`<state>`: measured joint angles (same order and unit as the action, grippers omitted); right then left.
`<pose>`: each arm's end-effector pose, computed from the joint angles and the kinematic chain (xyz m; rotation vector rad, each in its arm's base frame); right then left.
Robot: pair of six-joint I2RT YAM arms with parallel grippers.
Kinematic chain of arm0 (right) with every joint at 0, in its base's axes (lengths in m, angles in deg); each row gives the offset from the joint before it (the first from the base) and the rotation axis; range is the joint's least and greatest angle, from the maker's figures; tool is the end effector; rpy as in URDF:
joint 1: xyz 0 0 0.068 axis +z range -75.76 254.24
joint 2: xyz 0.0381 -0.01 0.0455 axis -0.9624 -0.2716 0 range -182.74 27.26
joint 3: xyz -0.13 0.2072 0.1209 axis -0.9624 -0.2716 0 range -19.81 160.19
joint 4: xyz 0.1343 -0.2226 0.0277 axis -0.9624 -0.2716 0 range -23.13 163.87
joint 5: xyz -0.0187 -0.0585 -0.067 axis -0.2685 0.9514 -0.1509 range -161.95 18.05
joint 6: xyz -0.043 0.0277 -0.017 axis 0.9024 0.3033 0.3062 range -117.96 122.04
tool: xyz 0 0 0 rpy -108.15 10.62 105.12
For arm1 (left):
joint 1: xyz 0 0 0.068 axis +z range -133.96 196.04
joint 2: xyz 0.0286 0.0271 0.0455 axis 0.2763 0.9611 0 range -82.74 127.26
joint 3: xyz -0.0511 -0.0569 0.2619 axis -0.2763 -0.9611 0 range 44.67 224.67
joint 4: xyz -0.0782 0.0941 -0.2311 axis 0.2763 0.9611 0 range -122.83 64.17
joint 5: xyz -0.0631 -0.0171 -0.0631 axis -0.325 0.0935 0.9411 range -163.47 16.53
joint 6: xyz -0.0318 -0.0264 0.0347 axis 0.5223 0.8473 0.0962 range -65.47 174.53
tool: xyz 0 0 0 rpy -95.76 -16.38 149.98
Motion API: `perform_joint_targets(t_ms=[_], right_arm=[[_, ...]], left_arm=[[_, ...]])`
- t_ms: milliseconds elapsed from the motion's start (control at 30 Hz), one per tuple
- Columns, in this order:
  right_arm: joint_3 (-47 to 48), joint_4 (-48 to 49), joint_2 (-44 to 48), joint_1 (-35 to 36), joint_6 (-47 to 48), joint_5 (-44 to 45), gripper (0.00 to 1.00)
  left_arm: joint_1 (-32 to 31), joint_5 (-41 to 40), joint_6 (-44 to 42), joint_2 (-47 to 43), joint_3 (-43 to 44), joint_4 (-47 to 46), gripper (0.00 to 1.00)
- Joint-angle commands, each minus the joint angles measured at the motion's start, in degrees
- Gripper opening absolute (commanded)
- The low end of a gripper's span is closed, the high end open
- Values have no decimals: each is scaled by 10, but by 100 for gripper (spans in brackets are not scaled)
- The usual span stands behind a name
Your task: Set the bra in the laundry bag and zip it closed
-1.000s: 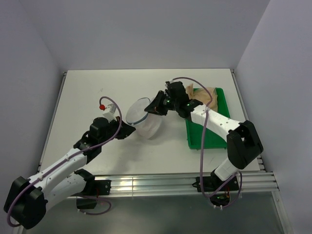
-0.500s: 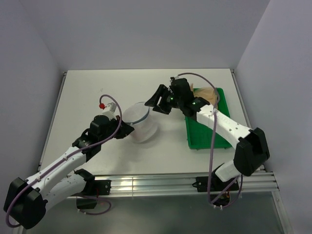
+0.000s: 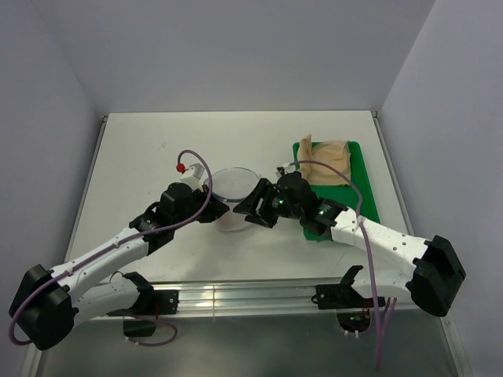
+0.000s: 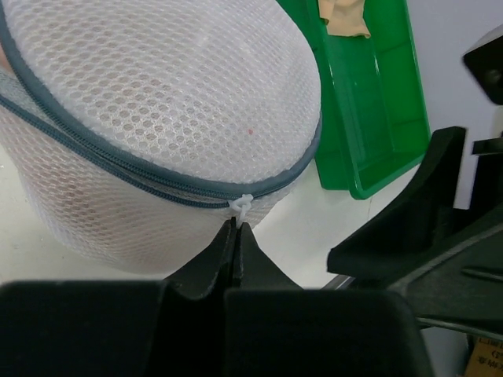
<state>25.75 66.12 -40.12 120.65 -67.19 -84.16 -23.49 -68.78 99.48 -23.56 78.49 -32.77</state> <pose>0.1757 0.1955 0.2682 0.3306 2.3985 1.3287 0.1762 -0.1490 0.2425 -0.0464 2.1652 -0.9852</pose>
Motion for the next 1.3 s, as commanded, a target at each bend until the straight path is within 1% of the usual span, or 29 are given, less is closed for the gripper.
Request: perform_joint_targets(t_ms=[0, 67, 267, 467, 667, 833, 867, 967, 1100, 1133, 1167, 1267], right_arm=[[-39, 75, 22, 10, -71, 30, 65], [-48, 109, 15, 11, -92, 32, 65], [-57, 159, -11, 11, -129, 39, 65], [-53, 175, -41, 11, -140, 46, 65], [-63, 188, -56, 12, -150, 60, 61], [-51, 176, -62, 10, -145, 82, 51], [-49, 174, -67, 9, -143, 83, 48], [-37, 177, -83, 5, -138, 79, 42], [-18, 179, -108, -4, -130, 70, 24], [-16, 180, -113, -5, -128, 68, 19], [-13, 180, -113, -9, -125, 66, 12], [-1, 172, -117, -28, -108, 45, 2]], left_arm=[[-13, -18, 9, 1, 24, -28, 0], [-22, -22, 13, 0, 21, -30, 0], [-41, -34, 19, -12, 12, -19, 0], [-57, -41, 23, -32, 0, -11, 0], [-67, -42, 25, -37, -3, -5, 0], [-78, -44, 30, -38, -10, -2, 0], [-79, -43, 30, -40, -14, -2, 0], [-82, -43, 31, -51, -23, 18, 0], [-82, -43, 29, -73, -30, 43, 0], [-82, -65, 30, -76, -31, 60, 0], [-82, -70, 30, -79, -31, 66, 0], [-80, -91, 37, -79, -33, 87, 0]])
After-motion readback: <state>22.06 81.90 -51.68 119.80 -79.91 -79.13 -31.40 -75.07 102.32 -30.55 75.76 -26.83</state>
